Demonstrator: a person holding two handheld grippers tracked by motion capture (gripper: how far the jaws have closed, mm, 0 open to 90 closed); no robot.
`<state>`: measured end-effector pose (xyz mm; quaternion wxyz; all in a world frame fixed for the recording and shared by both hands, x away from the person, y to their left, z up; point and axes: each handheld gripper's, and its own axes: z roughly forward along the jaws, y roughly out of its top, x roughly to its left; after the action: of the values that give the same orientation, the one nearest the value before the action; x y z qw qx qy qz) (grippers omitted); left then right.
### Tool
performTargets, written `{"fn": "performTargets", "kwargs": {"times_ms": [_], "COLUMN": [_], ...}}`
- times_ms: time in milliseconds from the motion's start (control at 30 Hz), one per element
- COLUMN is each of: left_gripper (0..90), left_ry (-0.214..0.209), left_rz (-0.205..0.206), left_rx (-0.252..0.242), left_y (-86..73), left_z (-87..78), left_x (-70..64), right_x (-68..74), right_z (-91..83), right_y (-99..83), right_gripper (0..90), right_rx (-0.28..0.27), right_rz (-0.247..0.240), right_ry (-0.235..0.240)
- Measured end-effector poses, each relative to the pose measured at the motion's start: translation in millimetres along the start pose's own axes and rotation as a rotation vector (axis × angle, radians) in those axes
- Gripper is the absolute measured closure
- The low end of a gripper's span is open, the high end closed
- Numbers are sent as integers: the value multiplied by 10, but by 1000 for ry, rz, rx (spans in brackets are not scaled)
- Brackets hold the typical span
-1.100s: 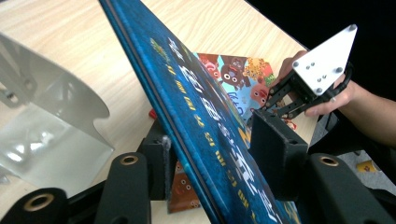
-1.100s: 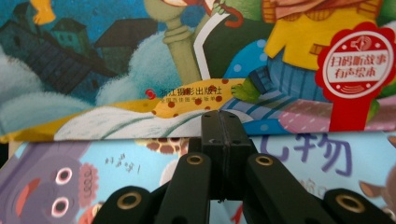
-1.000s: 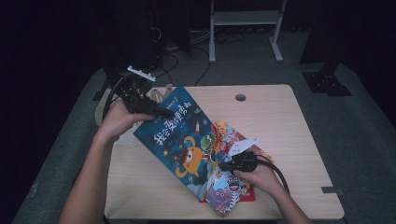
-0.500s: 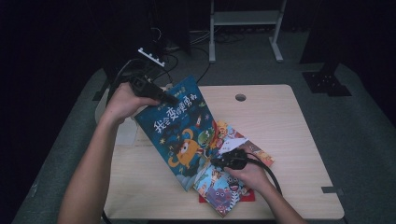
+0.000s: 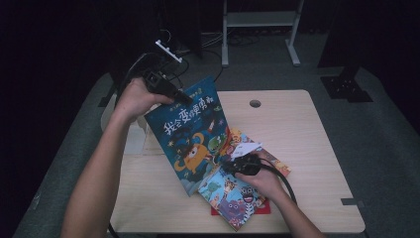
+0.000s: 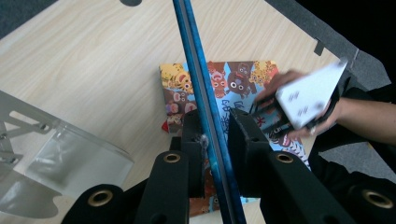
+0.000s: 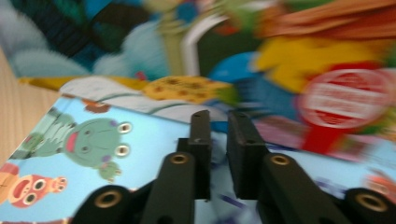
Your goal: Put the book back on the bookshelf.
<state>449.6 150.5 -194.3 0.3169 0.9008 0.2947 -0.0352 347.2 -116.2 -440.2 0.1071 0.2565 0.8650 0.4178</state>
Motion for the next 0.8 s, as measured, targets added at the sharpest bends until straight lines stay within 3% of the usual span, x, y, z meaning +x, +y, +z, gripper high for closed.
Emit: {"fn": "performTargets", "kwargs": {"times_ms": [233,300,467,600,667,800], "left_gripper": [792,801,822,827,827,827], "left_ry": [-12,-11,-3,12,29,58], "left_rz": [10,22,38,54,57,61], "left_rx": [27,36,59,71,78,80], "left_y": [112,154,233,259,263,260], "left_z": [10,8,1,-17,-36,-81], "left_x": [-64,-99,-169,-211,-229,-240], "right_x": [-433,-560,-911,-1200,-1305,-1477], "right_z": [-407,-495,-690,-807,-846,-880], "right_y": [-116,-180,-406,-647,-751,-939], "right_gripper": [592,532,453,384,358,309], "right_rx": [-78,-90,-84,-43,-43,-36], "right_rz": [124,143,228,279,335,402], "right_ry": [-147,-209,-350,-468,-483,-524]}}
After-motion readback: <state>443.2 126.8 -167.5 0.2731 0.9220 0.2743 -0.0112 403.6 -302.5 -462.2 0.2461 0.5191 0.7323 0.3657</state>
